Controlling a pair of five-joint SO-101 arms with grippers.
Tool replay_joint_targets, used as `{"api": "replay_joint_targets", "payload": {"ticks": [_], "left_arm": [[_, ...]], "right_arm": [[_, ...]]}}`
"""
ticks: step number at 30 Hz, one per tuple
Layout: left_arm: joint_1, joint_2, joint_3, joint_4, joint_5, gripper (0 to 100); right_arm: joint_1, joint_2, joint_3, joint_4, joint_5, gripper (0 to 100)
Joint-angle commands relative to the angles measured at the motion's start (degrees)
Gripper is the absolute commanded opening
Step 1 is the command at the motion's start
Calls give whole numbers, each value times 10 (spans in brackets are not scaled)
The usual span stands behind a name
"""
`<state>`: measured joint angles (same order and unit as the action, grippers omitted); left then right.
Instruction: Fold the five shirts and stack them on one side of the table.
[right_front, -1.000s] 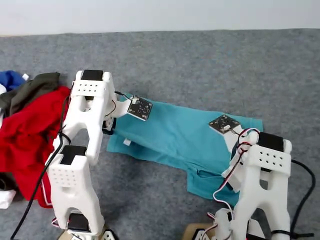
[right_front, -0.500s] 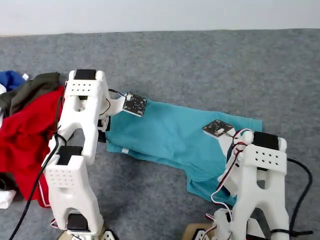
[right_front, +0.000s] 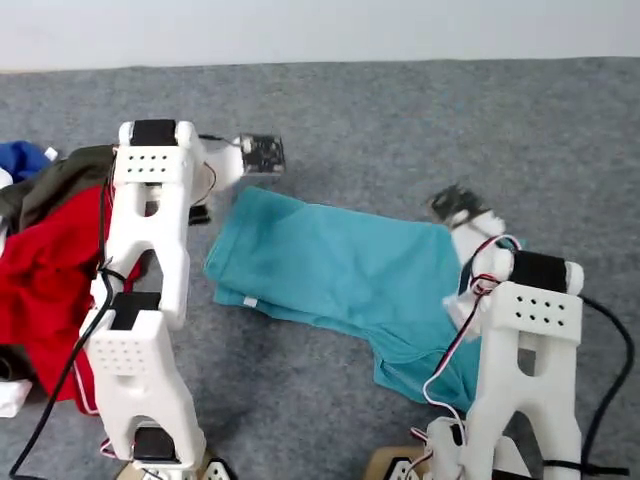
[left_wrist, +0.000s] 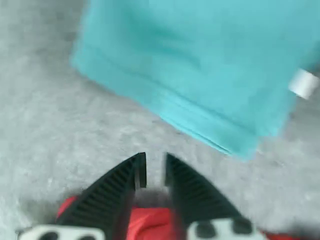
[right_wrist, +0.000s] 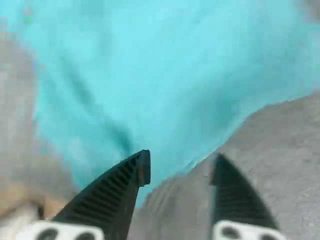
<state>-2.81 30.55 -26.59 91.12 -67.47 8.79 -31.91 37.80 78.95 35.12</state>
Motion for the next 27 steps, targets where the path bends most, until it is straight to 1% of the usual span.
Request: {"api": "replay_joint_targets", "payload": {"ticks": [1, 3, 6, 9, 11, 18, 21, 27], "left_arm": [[16, -32, -24, -46, 141, 4], [32, -30, -15, -80, 202, 4], [57, -11, -2, -142, 272, 4], [80, 31, 4, -199, 345, 4], [92, 61, 4, -219, 376, 4], [101, 123, 0, -224, 386, 4], [100, 129, -22, -207, 387, 4], [85, 130, -15, -194, 387, 4]], "right_arm": [[-6, -13, -8, -121, -115, 1], [-6, -13, 19, -187, -141, 33], [-6, -2, 69, -282, -157, 17], [-2, 31, 98, -345, -160, 10], [-2, 65, 98, -370, -160, 9], [6, 180, 98, -456, -160, 9], [19, 219, 98, -482, -160, 9], [72, 274, 49, -485, -160, 9]]}}
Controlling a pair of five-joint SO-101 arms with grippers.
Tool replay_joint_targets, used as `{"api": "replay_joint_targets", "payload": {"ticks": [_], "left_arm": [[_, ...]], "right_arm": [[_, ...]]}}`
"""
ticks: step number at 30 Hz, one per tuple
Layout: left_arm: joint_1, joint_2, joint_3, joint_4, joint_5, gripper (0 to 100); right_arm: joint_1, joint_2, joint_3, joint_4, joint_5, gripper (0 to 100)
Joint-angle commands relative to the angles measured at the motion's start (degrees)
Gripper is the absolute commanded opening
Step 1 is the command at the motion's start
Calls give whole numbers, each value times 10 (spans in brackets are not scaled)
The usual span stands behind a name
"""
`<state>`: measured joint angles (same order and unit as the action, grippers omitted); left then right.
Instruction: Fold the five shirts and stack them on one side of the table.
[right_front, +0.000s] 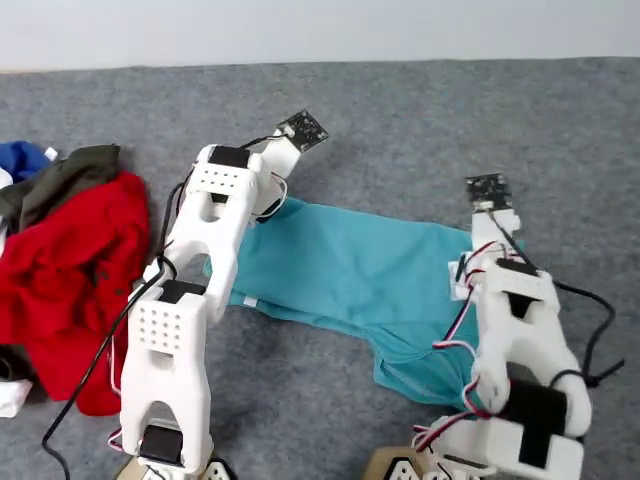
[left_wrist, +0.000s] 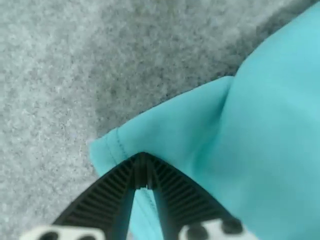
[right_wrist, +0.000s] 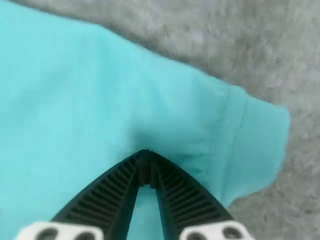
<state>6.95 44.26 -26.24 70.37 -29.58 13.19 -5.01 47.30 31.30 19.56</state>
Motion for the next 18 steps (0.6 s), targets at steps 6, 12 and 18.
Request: {"api": "replay_joint_targets", "payload": {"ticks": [6, 12, 18], "left_arm": [[-40, -7, -16, 19, 8, 4], [-52, -6, -15, 24, 7, 4], [-59, -28, -61, 72, 7, 4]], "right_arm": [[42, 22, -60, -7, -3, 9], [43, 22, -60, -7, -2, 9], [18, -20, -61, 22, -4, 9]]}}
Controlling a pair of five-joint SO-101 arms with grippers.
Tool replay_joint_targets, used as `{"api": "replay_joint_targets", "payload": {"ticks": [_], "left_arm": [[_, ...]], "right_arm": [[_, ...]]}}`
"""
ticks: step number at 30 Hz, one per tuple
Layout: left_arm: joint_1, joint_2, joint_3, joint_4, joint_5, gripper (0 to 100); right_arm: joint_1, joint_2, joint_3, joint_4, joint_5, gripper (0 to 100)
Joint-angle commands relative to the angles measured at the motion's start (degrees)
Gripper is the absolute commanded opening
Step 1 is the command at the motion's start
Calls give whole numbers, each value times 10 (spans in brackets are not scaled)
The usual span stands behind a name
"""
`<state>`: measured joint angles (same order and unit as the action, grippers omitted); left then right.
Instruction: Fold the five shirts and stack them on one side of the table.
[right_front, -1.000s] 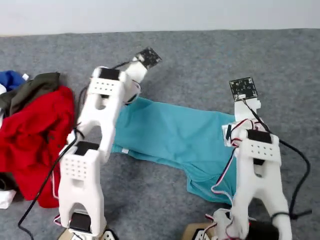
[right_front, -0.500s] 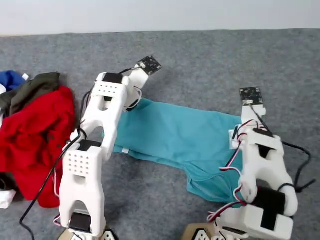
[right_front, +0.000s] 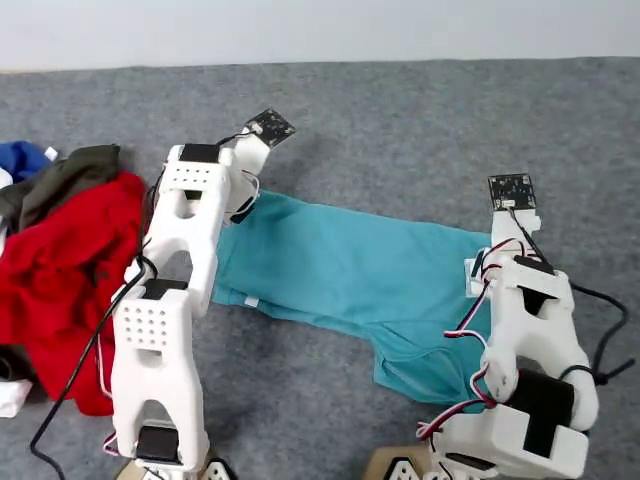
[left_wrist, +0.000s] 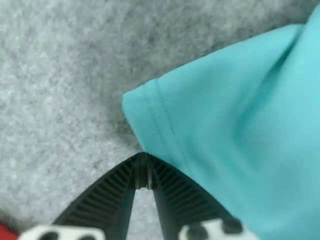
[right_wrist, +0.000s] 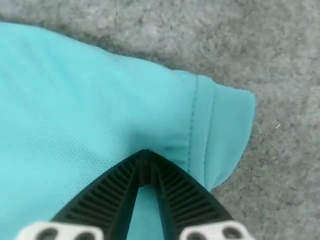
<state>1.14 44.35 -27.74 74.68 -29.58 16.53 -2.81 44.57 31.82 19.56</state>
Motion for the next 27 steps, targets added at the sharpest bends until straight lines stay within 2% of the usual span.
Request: {"api": "replay_joint_targets", "payload": {"ticks": [1, 5, 12, 18, 27], "left_arm": [[1, -37, -59, 40, 7, 4], [27, -46, -84, 49, 8, 4], [58, -42, -53, -15, 8, 4], [61, 41, -91, -26, 9, 5], [48, 171, -315, 141, 8, 26]], "right_arm": [[-23, -54, -33, 29, -4, 9], [-57, -95, -33, 46, -5, 9], [-73, -100, -33, 46, -5, 9], [-73, -100, -33, 46, -5, 9], [-71, -105, -33, 47, -5, 9]]}}
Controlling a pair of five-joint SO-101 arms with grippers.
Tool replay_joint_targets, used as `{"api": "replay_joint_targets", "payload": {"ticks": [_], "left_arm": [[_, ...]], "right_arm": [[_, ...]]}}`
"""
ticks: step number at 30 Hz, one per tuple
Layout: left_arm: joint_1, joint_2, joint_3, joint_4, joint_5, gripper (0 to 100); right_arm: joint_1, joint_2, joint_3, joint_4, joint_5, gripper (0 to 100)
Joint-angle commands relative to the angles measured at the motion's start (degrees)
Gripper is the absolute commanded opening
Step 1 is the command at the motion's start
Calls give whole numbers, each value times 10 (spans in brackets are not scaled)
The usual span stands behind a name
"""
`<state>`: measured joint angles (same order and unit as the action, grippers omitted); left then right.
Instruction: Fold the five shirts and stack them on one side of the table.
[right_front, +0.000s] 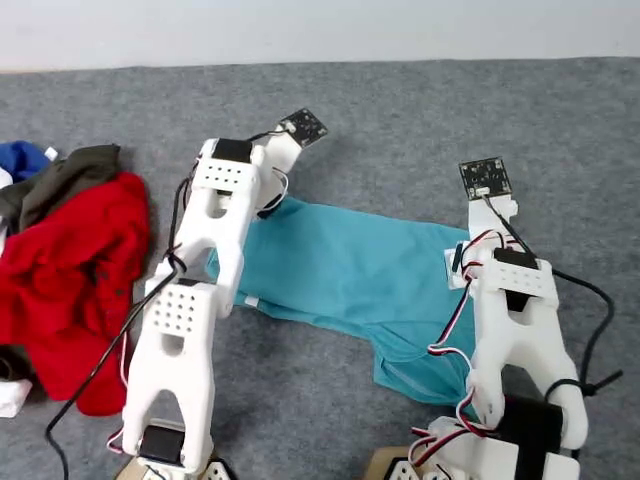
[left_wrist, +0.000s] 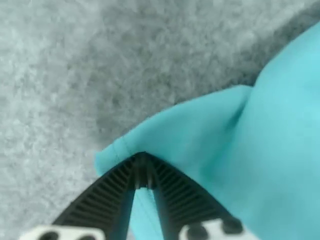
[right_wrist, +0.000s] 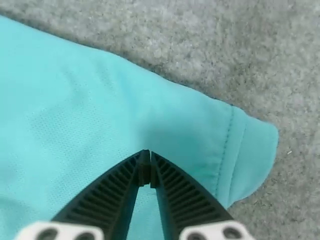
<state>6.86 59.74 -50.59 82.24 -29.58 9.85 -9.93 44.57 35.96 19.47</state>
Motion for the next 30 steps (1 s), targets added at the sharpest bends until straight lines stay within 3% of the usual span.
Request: {"api": "replay_joint_targets", "payload": {"ticks": [1, 9, 30], "left_arm": [[-14, 33, -116, 84, 8, 29], [-55, 127, -276, 183, 8, 30], [-39, -40, -281, 181, 21, 59]], "right_arm": [[-4, -34, -33, 6, -4, 9], [-4, -32, -30, 6, -4, 9], [-17, -70, -33, 6, -4, 9]]}}
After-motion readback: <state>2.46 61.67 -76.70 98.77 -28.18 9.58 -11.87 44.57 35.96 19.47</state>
